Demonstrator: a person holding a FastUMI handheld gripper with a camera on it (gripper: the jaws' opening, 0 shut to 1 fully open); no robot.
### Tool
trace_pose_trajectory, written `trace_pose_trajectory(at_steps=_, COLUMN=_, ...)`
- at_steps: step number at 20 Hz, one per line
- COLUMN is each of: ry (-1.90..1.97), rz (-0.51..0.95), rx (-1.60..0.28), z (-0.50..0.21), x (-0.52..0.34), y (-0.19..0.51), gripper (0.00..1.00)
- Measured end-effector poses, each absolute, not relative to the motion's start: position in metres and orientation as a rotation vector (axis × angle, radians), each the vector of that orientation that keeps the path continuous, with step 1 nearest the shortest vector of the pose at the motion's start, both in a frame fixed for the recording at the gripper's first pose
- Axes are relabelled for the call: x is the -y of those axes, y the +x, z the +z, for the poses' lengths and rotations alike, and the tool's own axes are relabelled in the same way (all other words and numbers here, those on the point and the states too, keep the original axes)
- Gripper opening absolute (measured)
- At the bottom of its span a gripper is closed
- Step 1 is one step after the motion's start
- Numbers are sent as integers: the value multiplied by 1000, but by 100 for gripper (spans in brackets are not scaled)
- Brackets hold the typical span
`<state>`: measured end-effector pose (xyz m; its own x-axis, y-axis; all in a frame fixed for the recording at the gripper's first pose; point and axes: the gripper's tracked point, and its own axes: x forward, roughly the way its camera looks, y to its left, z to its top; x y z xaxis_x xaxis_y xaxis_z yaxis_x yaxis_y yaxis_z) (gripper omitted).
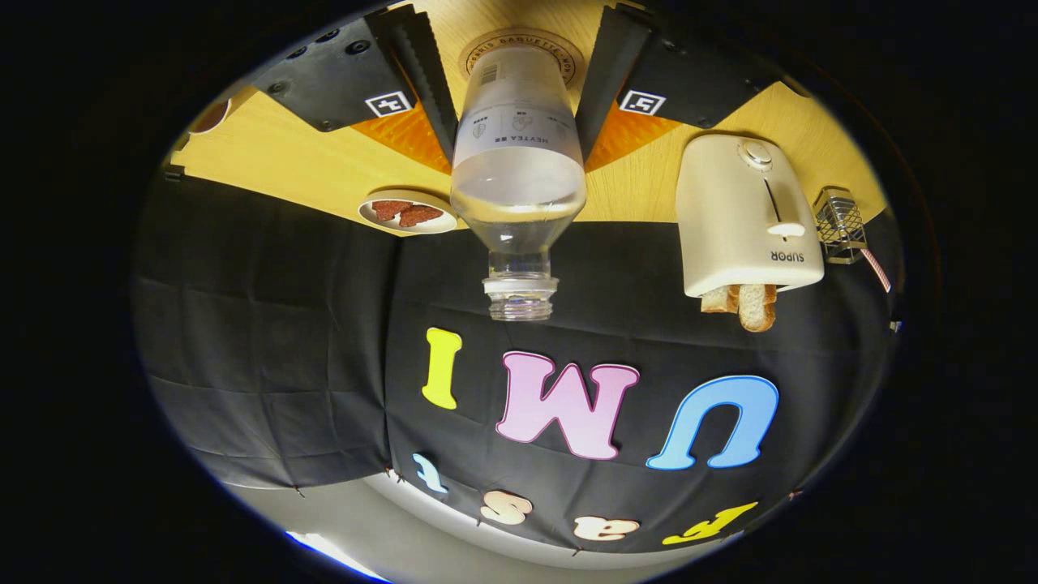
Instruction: Take the bottle from table, then pour the juice into the cup, finally place the bottle on the coaster
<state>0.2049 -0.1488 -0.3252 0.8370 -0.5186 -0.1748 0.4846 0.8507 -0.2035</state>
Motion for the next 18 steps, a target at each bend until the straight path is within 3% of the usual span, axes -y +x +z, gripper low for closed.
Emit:
trace_pose_trajectory(at_steps=5, ry=-126, rz=-558, rx=-205, z=-316, x=157, y=200, gripper=82)
trace_pose_trajectory(at_steps=8, ry=-112, rz=-557, rx=-197, z=-309, x=158, y=197, gripper=97)
trace_pose_trajectory(at_steps=18, ry=-106, rz=-503, rx=-224, z=-298, x=139, y=165, gripper=97)
